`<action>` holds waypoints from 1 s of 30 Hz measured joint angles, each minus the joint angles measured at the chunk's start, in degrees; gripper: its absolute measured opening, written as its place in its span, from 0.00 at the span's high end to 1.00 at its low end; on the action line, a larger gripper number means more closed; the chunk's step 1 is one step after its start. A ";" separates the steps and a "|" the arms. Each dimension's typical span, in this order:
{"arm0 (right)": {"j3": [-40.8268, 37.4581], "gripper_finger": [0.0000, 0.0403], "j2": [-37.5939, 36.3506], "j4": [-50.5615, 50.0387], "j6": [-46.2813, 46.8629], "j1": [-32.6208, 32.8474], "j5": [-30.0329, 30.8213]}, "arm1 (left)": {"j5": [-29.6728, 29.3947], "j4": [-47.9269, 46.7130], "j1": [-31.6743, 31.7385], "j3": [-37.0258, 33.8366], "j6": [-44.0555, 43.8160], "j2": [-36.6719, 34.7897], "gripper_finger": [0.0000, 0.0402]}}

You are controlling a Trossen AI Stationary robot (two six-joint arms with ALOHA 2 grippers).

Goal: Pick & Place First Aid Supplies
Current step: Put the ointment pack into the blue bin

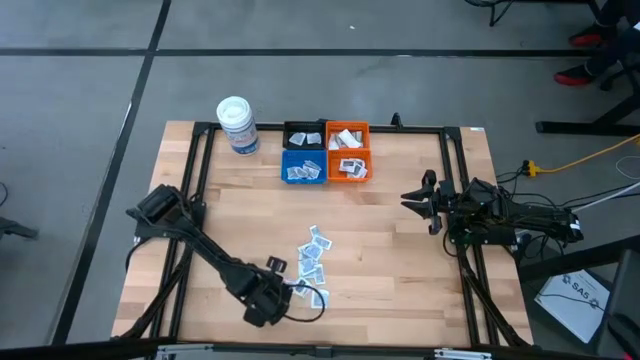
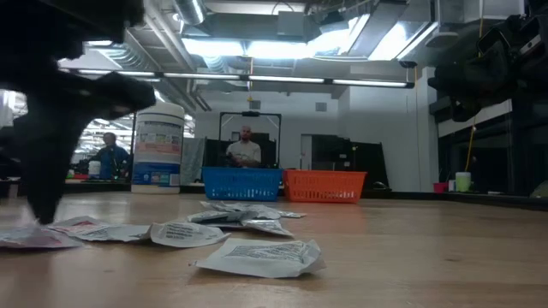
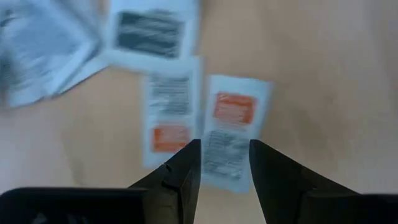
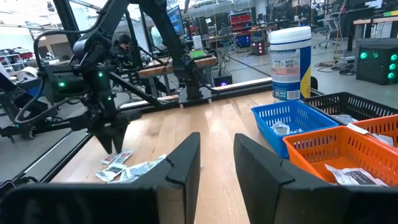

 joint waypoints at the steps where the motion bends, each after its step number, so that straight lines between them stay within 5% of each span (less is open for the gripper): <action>1: 0.01 0.75 -0.02 0.00 -0.02 -0.01 -0.01 | 1.15 0.75 -0.29 0.00 1.28 0.26 0.68; 7: 0.00 0.75 -0.02 0.00 -0.02 0.00 0.00 | 2.59 2.52 -2.93 -0.19 8.62 0.87 0.68; 20: 0.01 0.75 0.00 0.00 -0.02 0.00 0.00 | 4.02 3.08 -2.15 -0.26 2.32 1.46 0.69; 30: 0.00 0.75 -0.02 0.00 -0.02 0.00 0.00 | 1.91 5.99 -2.17 -0.33 -6.19 1.72 0.96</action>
